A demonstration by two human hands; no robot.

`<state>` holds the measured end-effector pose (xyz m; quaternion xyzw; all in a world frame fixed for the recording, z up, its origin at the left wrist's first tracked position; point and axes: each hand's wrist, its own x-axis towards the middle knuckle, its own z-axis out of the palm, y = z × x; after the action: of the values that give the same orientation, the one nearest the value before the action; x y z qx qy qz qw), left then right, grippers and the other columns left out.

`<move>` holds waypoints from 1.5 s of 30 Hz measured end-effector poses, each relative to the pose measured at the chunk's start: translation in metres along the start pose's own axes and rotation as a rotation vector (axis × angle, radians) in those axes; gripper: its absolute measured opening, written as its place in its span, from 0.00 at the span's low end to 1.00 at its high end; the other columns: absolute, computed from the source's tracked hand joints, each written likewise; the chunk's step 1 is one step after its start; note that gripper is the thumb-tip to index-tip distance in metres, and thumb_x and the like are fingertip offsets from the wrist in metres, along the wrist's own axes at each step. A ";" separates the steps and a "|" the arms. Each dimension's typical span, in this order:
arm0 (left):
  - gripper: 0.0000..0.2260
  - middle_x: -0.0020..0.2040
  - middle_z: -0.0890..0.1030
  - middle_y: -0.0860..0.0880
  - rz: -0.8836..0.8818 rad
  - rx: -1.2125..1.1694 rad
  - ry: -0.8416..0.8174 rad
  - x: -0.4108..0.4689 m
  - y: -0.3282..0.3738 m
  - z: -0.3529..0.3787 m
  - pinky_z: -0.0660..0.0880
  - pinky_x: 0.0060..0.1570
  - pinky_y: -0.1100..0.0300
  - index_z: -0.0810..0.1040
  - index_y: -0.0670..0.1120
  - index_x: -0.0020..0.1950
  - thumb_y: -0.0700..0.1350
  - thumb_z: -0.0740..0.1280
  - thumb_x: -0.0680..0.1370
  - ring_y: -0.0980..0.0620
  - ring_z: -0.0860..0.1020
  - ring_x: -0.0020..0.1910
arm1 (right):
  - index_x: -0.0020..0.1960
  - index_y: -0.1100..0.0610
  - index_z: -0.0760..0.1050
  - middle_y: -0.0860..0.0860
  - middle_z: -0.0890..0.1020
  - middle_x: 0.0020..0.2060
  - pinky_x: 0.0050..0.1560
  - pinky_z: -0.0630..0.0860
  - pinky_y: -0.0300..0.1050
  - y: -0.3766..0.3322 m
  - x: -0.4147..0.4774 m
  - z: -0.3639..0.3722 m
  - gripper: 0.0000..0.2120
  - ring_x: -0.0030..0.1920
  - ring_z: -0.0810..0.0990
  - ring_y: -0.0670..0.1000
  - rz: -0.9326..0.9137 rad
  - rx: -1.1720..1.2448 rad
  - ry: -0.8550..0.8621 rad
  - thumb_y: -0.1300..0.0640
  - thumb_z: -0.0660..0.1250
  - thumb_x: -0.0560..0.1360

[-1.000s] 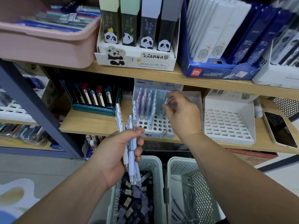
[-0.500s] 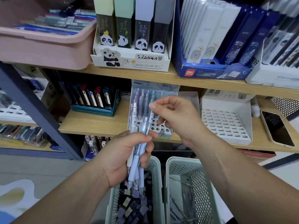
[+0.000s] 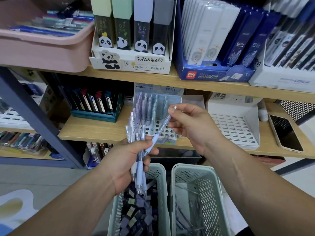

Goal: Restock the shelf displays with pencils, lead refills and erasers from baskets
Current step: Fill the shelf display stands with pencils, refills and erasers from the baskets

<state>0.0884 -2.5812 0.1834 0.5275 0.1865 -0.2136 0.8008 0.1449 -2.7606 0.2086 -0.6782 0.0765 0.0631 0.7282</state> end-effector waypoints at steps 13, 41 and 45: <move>0.10 0.40 0.83 0.43 -0.054 -0.057 0.137 0.011 0.003 -0.018 0.69 0.32 0.57 0.81 0.42 0.56 0.42 0.69 0.76 0.51 0.70 0.26 | 0.52 0.56 0.77 0.53 0.83 0.35 0.37 0.78 0.39 0.000 0.015 -0.005 0.06 0.36 0.83 0.48 -0.212 -0.110 0.157 0.64 0.70 0.78; 0.15 0.39 0.81 0.44 -0.012 -0.177 -0.021 -0.008 0.015 -0.037 0.70 0.36 0.55 0.82 0.42 0.61 0.37 0.63 0.77 0.51 0.73 0.29 | 0.59 0.57 0.83 0.51 0.85 0.42 0.47 0.81 0.53 0.033 0.036 0.041 0.13 0.43 0.83 0.55 -0.918 -0.954 0.233 0.59 0.74 0.74; 0.16 0.42 0.83 0.43 -0.011 -0.181 -0.030 -0.009 0.016 -0.035 0.72 0.37 0.55 0.82 0.42 0.60 0.36 0.61 0.76 0.50 0.76 0.30 | 0.59 0.56 0.83 0.52 0.84 0.46 0.48 0.81 0.53 0.041 0.038 0.039 0.14 0.47 0.82 0.57 -0.910 -1.032 0.205 0.59 0.74 0.74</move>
<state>0.0865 -2.5416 0.1871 0.4488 0.1958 -0.2083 0.8467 0.1756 -2.7189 0.1641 -0.9048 -0.1865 -0.2845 0.2561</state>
